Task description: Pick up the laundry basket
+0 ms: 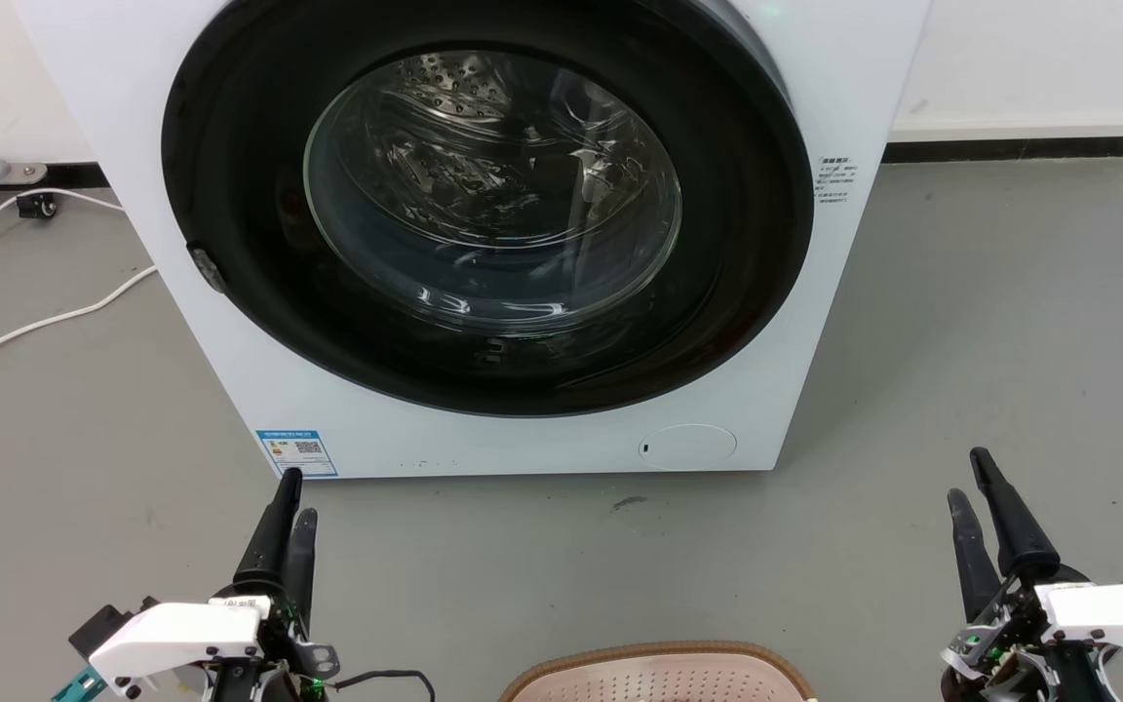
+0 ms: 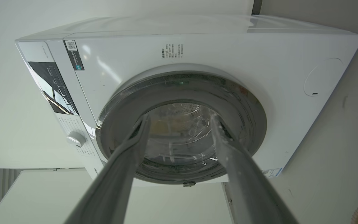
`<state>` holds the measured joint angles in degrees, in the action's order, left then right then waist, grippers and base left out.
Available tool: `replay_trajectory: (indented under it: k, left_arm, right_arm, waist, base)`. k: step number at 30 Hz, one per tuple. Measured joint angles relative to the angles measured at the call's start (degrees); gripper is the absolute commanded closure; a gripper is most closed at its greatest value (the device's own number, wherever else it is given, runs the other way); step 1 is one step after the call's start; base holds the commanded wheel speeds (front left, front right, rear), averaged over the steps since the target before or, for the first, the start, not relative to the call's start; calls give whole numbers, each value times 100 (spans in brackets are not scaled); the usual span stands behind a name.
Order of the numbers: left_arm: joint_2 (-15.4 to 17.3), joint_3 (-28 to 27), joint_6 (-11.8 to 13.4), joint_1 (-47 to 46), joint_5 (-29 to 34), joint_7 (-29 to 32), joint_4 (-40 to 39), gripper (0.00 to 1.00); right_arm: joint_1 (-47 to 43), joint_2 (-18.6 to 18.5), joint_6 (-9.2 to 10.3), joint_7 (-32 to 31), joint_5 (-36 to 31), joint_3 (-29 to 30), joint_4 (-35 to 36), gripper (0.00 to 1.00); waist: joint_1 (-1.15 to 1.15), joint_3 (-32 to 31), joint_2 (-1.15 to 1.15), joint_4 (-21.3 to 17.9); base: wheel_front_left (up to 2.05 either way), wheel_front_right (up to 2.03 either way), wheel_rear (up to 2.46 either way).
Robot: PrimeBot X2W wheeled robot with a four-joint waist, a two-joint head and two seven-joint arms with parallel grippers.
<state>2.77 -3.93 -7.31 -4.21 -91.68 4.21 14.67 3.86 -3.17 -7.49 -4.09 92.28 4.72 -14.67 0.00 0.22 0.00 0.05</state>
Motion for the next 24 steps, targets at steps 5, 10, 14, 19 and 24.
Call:
replay_trajectory:
  k: [5, 10, 14, 19, 24]
  left_arm:
    - [0, 57, 0, -5, 338, -140, -162, 0]
    - [0, 158, 0, -16, 1004, -250, -327, 0]
    - [1, 200, 0, -21, 1544, -359, -460, 0]
    - [1, 292, 0, -43, 2217, -474, -612, 0]
    - [2, 398, 78, -45, 2887, -581, -698, 0]
  right_arm:
    - [1, -7, 0, 147, -208, -93, 53, 0]
    - [7, -54, 0, 278, -772, -158, 119, 0]
    - [19, -57, 0, 375, -1461, -149, 250, 0]
    - [19, -46, 0, 490, -2241, -196, 424, 0]
    - [19, -35, 0, 592, -2949, -261, 539, 0]
  waist:
    - [0, -1, 0, 5]
    - [0, 0, 0, 7]
    - [0, 0, 0, 6]
    - [0, 1, 0, 3]
    - [0, 0, 0, 2]
  base:
    - [0, 0, 0]
    - [0, 0, 0]
    - [0, 0, 0]
    - [0, 0, 0]
    - [0, 0, 0]
